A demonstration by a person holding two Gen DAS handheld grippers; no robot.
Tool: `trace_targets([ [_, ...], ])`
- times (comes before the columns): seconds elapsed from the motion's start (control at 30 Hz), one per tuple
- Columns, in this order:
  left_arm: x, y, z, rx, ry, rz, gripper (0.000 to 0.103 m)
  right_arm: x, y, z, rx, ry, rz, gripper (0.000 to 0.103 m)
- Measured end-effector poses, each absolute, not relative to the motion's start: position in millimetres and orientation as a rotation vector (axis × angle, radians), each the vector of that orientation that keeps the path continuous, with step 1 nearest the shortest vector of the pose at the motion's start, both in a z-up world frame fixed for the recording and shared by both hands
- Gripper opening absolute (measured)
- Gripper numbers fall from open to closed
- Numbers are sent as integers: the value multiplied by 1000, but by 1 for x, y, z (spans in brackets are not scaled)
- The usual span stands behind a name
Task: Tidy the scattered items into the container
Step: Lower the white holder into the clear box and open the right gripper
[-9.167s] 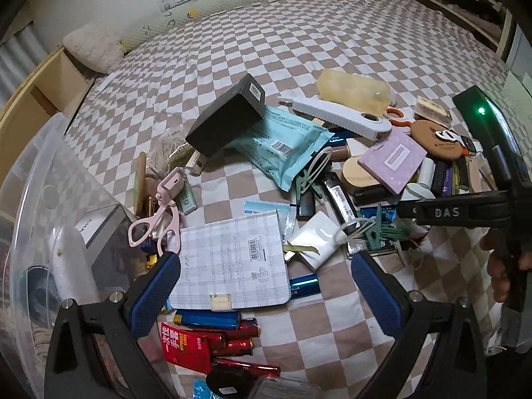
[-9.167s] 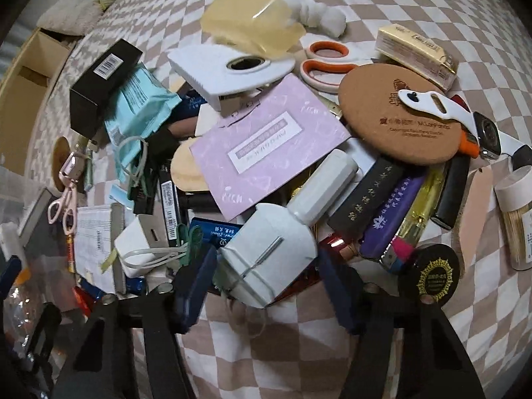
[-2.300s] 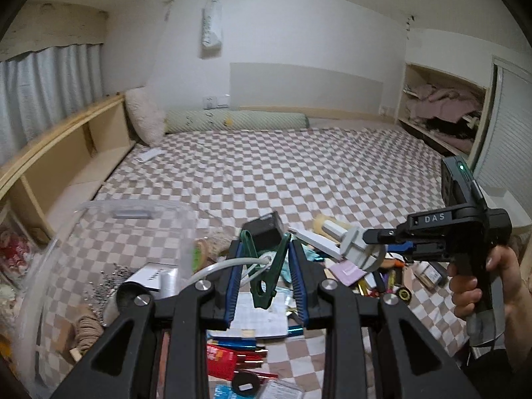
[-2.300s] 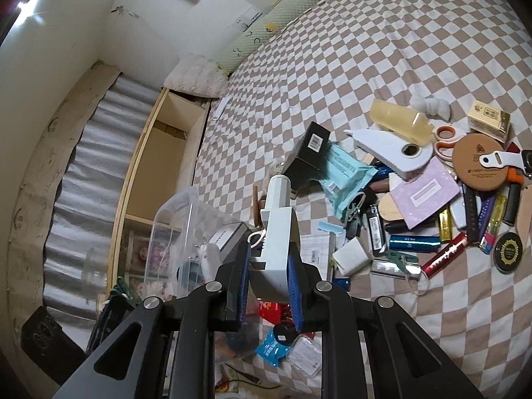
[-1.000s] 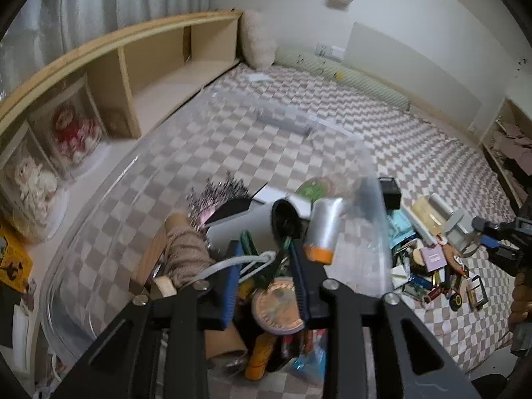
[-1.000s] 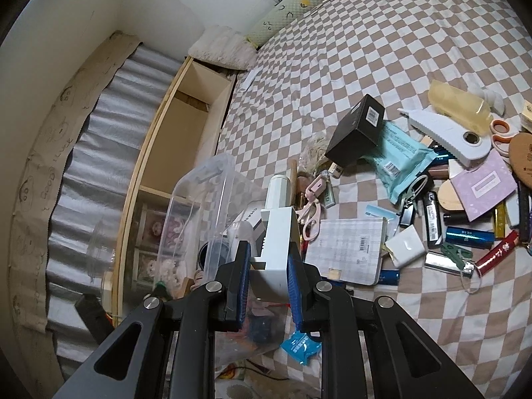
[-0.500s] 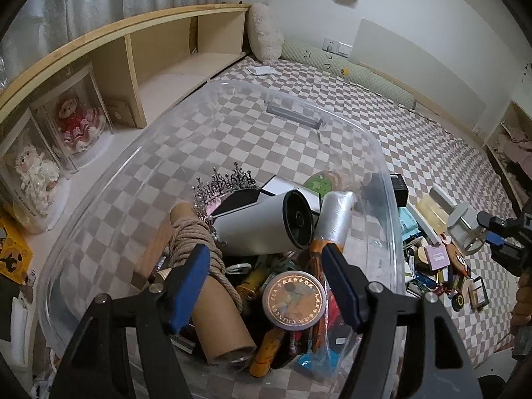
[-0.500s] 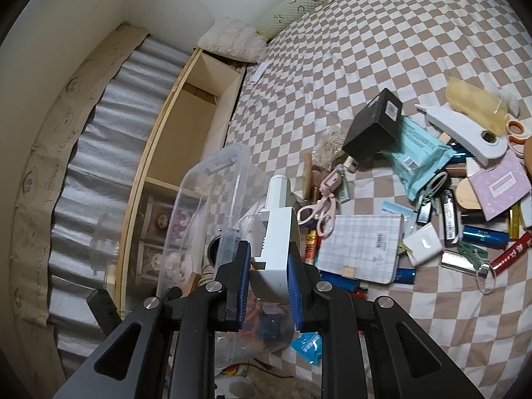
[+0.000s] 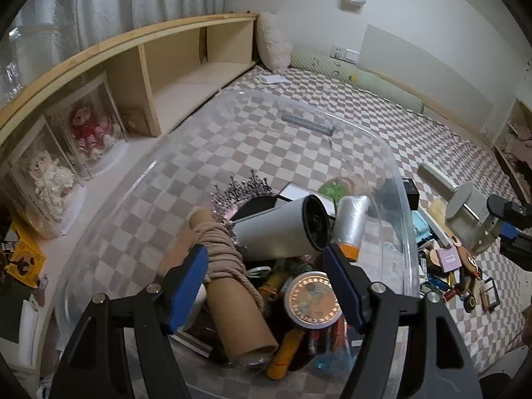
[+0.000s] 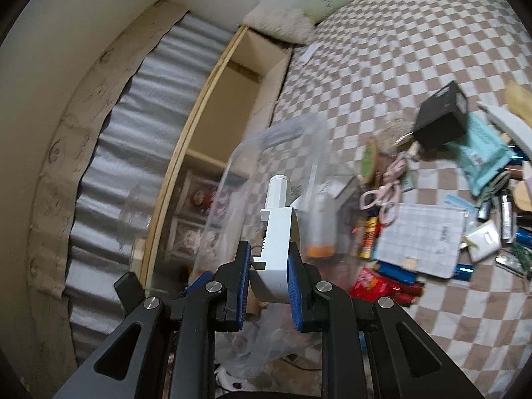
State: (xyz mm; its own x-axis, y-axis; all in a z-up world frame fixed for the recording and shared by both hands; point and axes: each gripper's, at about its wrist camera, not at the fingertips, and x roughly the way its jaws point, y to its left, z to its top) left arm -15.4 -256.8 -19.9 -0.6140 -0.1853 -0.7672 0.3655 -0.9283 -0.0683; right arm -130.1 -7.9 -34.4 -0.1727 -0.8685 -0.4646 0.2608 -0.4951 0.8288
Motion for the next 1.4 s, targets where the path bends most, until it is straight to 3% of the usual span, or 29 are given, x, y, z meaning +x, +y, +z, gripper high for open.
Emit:
trace_targets([
  [0.2,-6,-266,-15,1116,290,-2546,80,-118,-43,-35,1276,-695,-1715,21],
  [0.37,0,-276,-13,1078,290,-2529,81,-111,-74,-43,1311,-617,-1676,21],
  [0.5,6,-285,-14,1026,283,-2499,96,-107,-95,-51,1338,-584,-1633,21],
  [1.03,9,-295,-20,1017,274,-2459,97,-102,-146,-63,1342,-440,-1651,21],
  [1.4,11,-296,-18,1010,282,-2460,97,-110,-170,-74,1344,-453,-1676,21],
])
